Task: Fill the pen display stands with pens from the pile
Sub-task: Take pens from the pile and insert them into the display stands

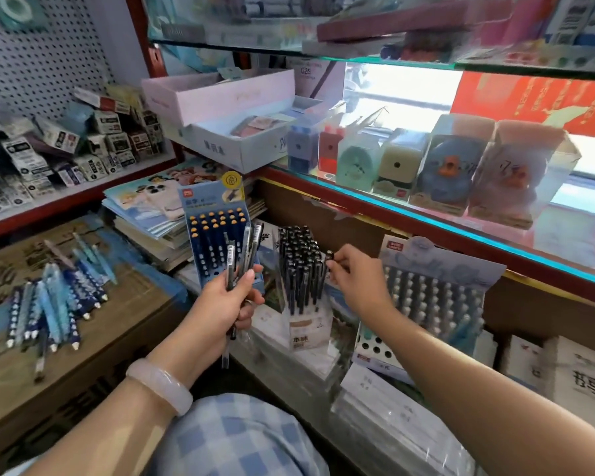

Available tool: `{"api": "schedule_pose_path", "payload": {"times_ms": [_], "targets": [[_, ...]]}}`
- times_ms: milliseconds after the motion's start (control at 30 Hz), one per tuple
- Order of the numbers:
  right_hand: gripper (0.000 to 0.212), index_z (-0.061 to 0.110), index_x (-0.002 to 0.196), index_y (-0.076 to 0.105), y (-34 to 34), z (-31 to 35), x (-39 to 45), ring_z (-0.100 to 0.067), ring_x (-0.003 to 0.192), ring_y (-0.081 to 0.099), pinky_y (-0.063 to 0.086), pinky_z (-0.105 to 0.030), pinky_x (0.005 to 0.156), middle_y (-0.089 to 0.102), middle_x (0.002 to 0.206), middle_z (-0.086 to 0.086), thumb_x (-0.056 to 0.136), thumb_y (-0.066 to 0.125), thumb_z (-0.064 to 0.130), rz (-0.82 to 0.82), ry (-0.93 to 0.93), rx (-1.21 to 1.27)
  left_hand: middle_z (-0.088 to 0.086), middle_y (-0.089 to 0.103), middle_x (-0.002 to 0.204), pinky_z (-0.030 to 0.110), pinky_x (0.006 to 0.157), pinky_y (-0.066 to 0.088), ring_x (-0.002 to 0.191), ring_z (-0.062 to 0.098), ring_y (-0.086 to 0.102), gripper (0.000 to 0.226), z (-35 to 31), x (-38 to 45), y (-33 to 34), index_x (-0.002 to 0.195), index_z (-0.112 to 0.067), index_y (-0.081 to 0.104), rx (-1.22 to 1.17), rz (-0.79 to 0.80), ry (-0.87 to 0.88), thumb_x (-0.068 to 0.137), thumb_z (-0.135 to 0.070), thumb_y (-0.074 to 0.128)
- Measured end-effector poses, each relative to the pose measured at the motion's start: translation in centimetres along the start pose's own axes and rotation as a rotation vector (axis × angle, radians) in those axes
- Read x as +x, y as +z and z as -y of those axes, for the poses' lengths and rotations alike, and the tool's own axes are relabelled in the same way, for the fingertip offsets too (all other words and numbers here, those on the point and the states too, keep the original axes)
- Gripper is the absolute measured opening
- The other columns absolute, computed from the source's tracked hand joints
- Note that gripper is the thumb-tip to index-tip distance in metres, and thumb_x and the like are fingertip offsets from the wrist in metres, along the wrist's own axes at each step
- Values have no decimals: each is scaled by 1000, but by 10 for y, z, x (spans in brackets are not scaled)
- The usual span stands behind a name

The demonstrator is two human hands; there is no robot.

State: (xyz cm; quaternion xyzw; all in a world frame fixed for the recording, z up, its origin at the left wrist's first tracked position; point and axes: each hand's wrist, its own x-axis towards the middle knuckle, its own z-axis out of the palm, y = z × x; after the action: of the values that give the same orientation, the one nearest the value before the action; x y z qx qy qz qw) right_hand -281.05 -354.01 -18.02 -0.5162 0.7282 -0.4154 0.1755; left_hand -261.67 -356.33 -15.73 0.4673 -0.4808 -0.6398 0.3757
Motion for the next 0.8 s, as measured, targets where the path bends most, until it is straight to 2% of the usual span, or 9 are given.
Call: {"api": "schedule_pose_path", "payload": {"times_ms": [133,333,500,567,667,733,800], "targets": [[9,21,84,53,12,-4,2,-17,80,66,55,-43,77,67,83,-1,92,58,19,1,-27,-13,4,49,58,15,33,28,33,4,34,19,-5,3,-1,101,-15,58,-9,23,30,99,-17,39],[7,15,89,56,12,-3,5,-18,76,66,54,-37,74,68,84,-6,93,56,20,15,-51,-70,5,48,60,14,34,28,34,5,34,19,-3,7,-1,99,-15,58,-34,31,20,99,-14,39],[16,16,79,51,18,-9,-1,-17,63,56,45,-29,62,64,75,-7,94,55,18,104,17,-152,6,50,63,16,34,30,36,5,38,18,2,7,-1,105,-13,56,-30,28,-15,99,-12,39],[15,15,81,52,19,-8,1,-18,65,56,42,-27,59,61,73,-4,94,54,19,109,29,-177,6,53,63,17,34,31,36,6,40,19,3,8,1,108,-11,54,-31,25,-41,99,-9,37],[8,14,91,55,15,-1,2,-16,76,57,42,-25,67,55,77,4,93,57,21,129,49,-199,8,59,69,17,36,34,38,5,43,19,2,7,3,111,-7,50,24,33,-60,99,-5,35],[21,15,108,56,11,6,1,-12,81,56,48,-26,75,58,90,4,90,61,26,68,34,-182,10,63,76,16,38,36,39,4,45,16,0,4,5,110,-6,49,78,59,-56,99,-6,36],[30,18,115,58,6,17,-2,-7,84,57,50,-25,79,61,99,6,88,63,29,-30,-45,-121,9,67,78,16,39,38,40,4,46,13,-1,1,6,106,-6,48,109,103,-46,99,-8,37]]}}
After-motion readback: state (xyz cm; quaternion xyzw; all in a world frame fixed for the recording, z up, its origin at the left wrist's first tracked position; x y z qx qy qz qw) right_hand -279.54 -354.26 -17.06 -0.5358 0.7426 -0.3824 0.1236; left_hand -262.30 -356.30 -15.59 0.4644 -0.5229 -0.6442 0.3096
